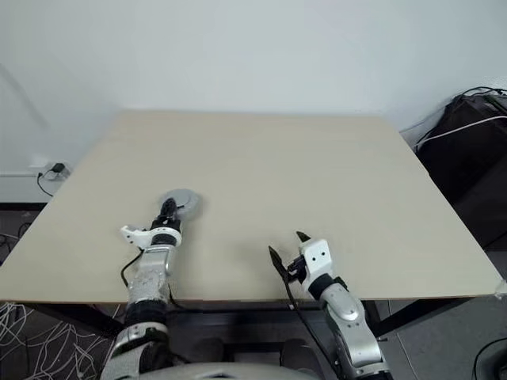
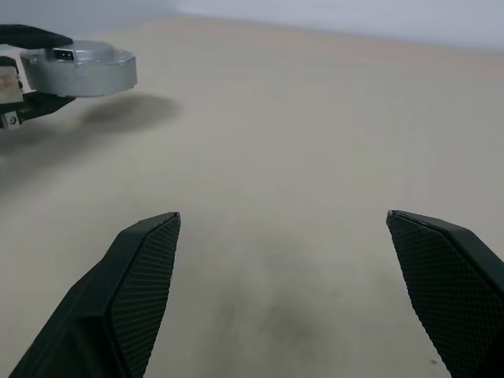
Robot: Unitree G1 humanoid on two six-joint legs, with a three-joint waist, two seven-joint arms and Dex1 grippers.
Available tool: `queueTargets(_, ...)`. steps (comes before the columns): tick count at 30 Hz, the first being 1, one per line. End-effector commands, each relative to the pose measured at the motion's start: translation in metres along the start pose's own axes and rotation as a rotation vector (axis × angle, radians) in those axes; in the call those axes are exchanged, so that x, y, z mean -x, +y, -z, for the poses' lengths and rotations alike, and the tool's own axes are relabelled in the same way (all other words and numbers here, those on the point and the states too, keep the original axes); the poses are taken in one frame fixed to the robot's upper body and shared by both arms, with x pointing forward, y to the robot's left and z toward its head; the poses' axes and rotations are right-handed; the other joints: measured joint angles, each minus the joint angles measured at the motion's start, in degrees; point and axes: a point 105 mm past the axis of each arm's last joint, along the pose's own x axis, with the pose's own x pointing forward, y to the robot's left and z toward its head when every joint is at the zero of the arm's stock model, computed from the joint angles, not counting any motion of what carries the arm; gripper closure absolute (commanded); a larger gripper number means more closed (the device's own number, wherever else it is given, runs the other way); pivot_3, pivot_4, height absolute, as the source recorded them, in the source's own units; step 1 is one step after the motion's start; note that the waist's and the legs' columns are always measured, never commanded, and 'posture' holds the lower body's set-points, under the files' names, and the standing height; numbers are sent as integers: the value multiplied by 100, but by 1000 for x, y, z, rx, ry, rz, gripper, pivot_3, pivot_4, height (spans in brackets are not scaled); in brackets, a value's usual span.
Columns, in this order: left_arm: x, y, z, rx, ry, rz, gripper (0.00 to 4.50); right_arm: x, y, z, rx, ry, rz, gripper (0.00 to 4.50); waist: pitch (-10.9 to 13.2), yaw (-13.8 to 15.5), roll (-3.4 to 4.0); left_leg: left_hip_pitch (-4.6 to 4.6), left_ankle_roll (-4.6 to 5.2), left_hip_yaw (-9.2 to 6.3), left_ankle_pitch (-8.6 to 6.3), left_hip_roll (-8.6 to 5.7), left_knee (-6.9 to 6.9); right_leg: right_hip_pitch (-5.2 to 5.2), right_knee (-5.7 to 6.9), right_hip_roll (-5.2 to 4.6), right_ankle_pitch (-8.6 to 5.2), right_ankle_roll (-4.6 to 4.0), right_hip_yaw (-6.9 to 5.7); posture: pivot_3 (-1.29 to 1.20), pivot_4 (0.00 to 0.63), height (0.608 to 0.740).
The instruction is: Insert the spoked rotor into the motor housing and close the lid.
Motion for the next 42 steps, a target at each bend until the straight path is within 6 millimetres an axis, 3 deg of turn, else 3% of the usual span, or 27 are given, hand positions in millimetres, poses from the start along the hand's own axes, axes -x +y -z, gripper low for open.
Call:
queueTargets(1,-17,-26,0,-37,-4,82,2430,0,-1,-9,16,-48,13,0,0,-3,0,0,0,-1,0,1,-1,-1,1,1,0,0,0,0,0,740)
queueTargets(8,-28,-17,8,-93,3,-11,2430,1,-1,-9,4,-52,25,0,1,9,-1,0,0,-3,1,0,1,4,1,2,1,0,1,0,0,740)
queueTargets(17,-26,7,10,-140,-7,-157,2430,-1,-1,-8,-6,-42,25,0,0,15,-1,31,-2,-7,2,1,6,39,5,2,4,6,-1,0,0,740)
queueTargets(18,-25,10,10,-145,-9,-168,1702,-2,0,-8,-6,-40,25,0,-1,11,1,36,-2,-8,2,1,8,45,5,2,5,7,-1,0,0,740)
queueTargets(23,-19,19,11,-176,-6,-216,189,-3,2,-7,-8,-34,21,0,-23,-5,17,64,-4,-7,0,2,8,73,4,1,8,11,1,0,0,740)
queueTargets(28,-3,29,15,-188,-5,-276,23,-3,3,-6,-15,-30,25,0,-34,-71,23,95,-24,-3,-14,4,3,97,4,0,6,9,7,0,0,740)
queueTargets(42,71,51,40,-214,157,-390,23,-6,5,-4,-36,-15,16,0,-58,-121,25,104,-23,-2,-19,23,-16,94,5,-12,-3,-6,10,0,0,740)
